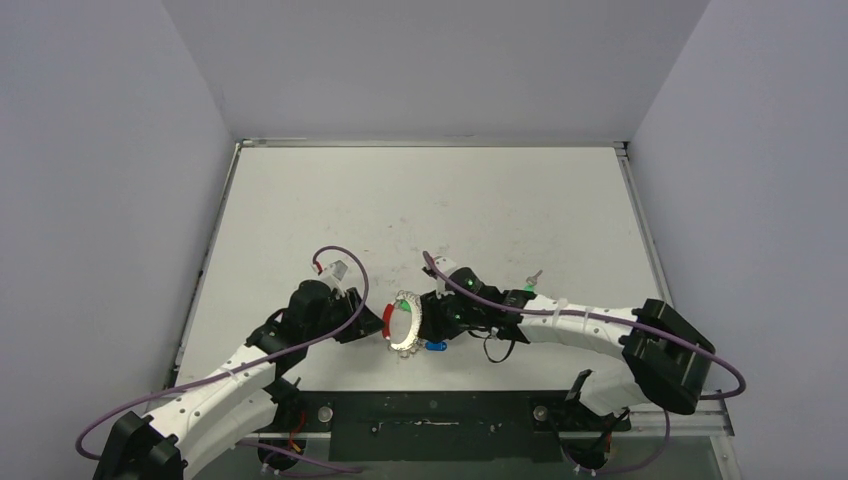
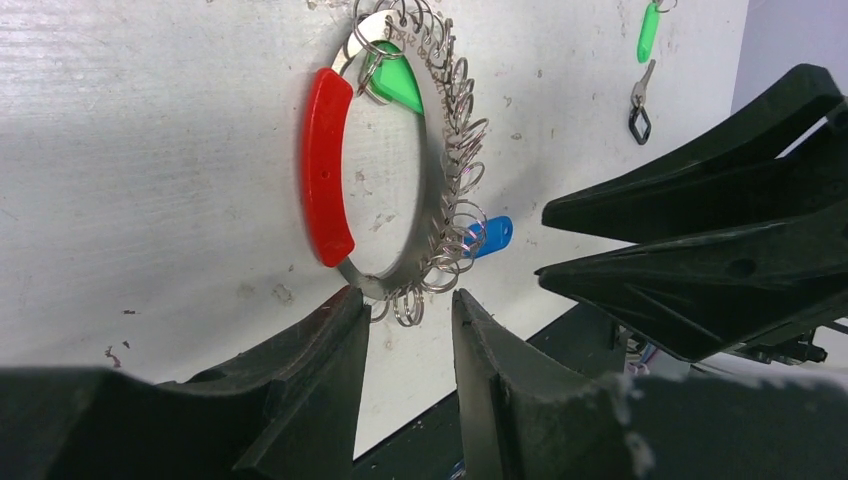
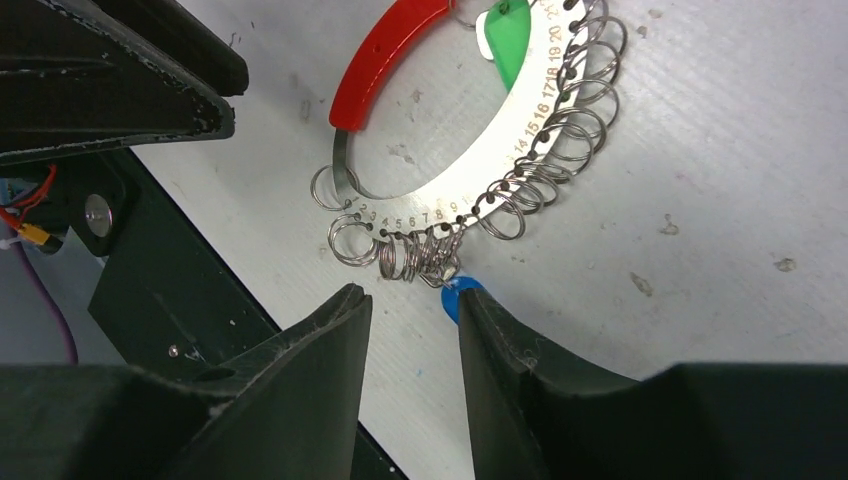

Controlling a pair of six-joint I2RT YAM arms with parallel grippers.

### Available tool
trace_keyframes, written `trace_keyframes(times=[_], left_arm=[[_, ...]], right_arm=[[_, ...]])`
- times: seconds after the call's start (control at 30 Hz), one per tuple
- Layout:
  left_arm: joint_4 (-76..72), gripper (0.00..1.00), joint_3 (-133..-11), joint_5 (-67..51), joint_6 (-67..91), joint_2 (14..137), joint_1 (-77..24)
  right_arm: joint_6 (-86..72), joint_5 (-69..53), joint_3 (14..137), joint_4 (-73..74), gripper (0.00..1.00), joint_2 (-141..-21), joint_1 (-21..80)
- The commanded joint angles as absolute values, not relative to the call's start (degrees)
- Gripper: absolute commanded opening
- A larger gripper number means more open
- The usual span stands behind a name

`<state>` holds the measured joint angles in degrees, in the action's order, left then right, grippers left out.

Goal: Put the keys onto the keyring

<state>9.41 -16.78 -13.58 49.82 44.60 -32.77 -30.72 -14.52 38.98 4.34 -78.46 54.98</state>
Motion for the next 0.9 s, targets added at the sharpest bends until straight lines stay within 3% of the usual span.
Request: trace_keyframes(times=[0.0,0.23,0.37,0.5,0.87], left_arm=[[10.1,0.34,-19.0,-13.8,49.0,44.4,-32.3],[9.7,0.34,-17.9,-13.6,49.7,44.5,-32.3],[9.4,0.34,-17.7,-13.7,49.9,44.9,-32.3],[8.0,0.34,-17.4,-14.2,50.4,45.1,-32.3],[5.9,0.34,-16.4,-15.0,50.9,46.1,-32.3]], right_arm=[[-32.1,-14.6,43.8,1.5,0.37,-81.4,56.7],[-31.4,-13.1,47.4,3.5,0.37,-86.1,58.6],[-31.6,-13.1,48.6,4.3,0.26,-89.0,59.0],[-31.8,-12.0,49.7,6.8,0.23,-91.8,59.0],[-32.1,-9.8,48.2,9.3,0.36,-90.3,59.1]])
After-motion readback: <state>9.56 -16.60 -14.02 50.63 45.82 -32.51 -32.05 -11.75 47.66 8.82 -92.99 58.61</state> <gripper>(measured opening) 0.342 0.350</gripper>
